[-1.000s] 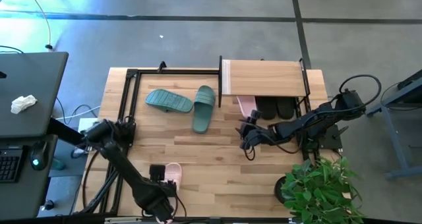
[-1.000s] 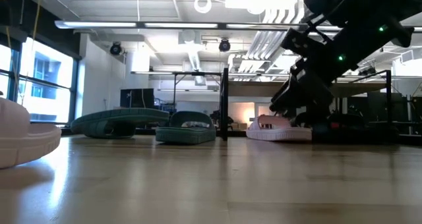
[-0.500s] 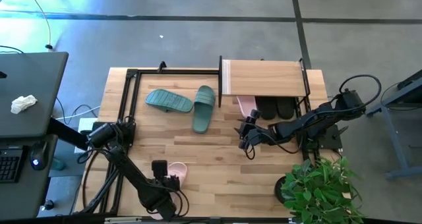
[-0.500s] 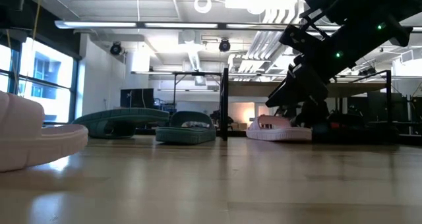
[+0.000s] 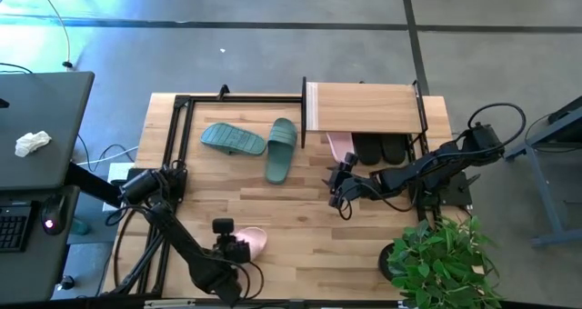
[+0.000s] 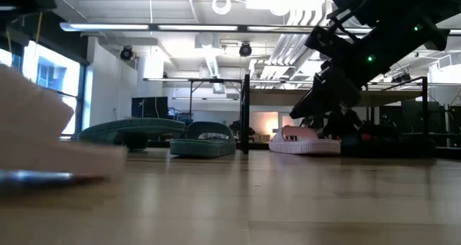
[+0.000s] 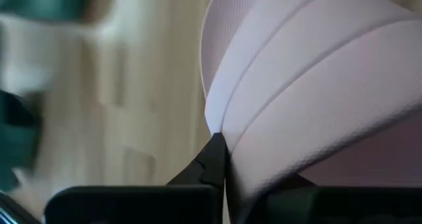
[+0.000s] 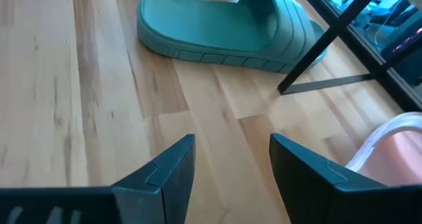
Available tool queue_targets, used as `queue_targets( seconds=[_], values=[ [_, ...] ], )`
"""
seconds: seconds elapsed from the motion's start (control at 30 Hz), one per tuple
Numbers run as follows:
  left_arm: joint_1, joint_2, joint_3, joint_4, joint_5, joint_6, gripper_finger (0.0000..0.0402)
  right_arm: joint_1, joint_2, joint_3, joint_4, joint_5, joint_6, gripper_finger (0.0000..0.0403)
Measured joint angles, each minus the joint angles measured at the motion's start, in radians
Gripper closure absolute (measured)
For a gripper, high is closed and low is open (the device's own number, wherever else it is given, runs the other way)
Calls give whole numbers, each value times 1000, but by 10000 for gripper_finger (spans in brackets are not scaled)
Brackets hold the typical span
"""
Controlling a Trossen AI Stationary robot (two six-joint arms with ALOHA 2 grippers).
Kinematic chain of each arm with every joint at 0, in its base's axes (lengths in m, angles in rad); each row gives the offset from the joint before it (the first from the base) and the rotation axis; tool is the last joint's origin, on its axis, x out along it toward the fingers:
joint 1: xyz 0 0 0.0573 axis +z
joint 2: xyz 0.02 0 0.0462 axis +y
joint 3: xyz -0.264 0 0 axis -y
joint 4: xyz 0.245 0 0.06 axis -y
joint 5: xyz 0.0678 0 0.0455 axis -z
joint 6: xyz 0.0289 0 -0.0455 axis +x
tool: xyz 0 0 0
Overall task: Pick and place slides into the shelf
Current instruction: Put the pink slipper under the shelf
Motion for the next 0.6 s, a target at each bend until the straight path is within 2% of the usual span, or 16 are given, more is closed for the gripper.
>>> queue_targets(
  seconds=[0.13,0.3,0.47,0.6],
  values=[
    [22,0,44,-77,-152,-28,393,0,0,0,38,-17,15,218],
    [77,-1,114,-189,-325,-28,396,5,0,0,113,-66,-100,218],
    [184,-2,188,-313,-374,37,398,24,0,0,159,-128,-269,218],
    [296,-2,234,-321,-377,174,399,49,0,0,209,-131,-479,218]
  ],
)
